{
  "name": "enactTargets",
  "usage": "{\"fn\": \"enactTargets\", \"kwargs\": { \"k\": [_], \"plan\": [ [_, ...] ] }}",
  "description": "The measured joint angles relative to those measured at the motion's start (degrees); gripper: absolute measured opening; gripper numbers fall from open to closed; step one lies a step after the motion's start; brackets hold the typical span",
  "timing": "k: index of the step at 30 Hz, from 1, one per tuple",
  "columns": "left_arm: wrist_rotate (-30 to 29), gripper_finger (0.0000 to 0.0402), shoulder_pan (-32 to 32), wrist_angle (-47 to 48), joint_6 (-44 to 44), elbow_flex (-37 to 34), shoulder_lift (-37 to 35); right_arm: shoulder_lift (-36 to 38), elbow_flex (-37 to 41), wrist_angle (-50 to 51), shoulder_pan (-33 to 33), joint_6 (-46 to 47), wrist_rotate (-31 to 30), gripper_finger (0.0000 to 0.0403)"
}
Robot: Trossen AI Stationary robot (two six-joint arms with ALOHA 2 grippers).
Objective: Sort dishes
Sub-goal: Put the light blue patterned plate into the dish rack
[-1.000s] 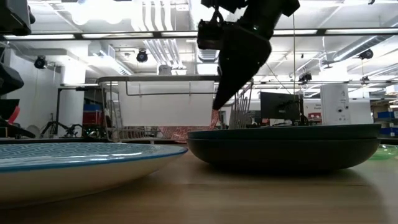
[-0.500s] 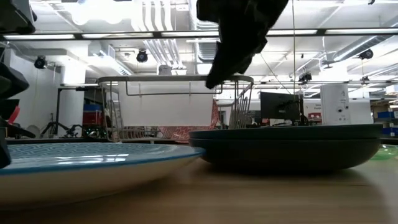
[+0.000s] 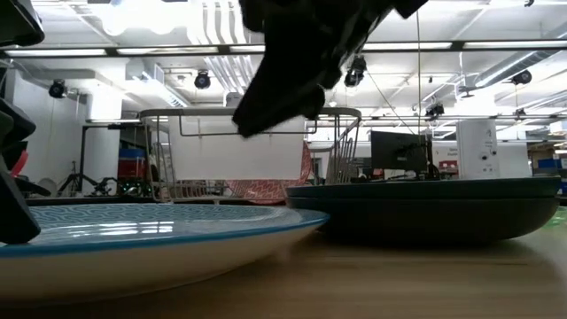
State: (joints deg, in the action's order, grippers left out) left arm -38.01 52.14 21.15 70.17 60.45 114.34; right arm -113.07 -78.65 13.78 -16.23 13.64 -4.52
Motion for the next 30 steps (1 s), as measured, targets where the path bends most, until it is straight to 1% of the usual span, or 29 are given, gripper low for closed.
{"fn": "enactTargets", "kwargs": {
  "k": [6, 9, 12, 18, 20, 25, 30],
  "plan": [
    [-0.6, 0.0155, 0.0, 0.2, 0.2, 0.0, 0.3, -5.0, -3.1, 0.0, 0.0, -0.5, -0.3, 0.018],
    [-0.7, 0.0155, 0.0, 0.3, 0.2, 0.0, 0.3, -7.3, -4.9, 1.6, 0.0, -0.6, -2.7, 0.0193],
    [-1.4, 0.0155, 0.0, 0.3, 0.2, 0.0, 0.4, -9.5, -6.8, 2.9, 0.1, -0.8, -3.6, 0.0204],
    [-3.3, 0.0154, 0.0, 0.3, 0.2, -0.1, 0.6, -12.6, -8.9, 4.1, 0.4, -0.8, -2.4, 0.0222],
    [-4.2, 0.0154, 0.0, 0.3, 0.3, -0.2, 0.7, -12.9, -9.1, 4.3, 0.6, -0.8, -1.1, 0.0224],
    [-4.8, 0.0154, 0.0, 0.3, 0.4, -0.2, 0.7, -13.9, -9.6, 3.9, 1.4, -0.4, 2.7, 0.0215],
    [-5.2, 0.0154, 0.0, 0.4, 1.2, -0.2, 0.7, -14.6, -9.9, 3.4, 2.5, -0.5, 5.7, 0.018]
  ]
}}
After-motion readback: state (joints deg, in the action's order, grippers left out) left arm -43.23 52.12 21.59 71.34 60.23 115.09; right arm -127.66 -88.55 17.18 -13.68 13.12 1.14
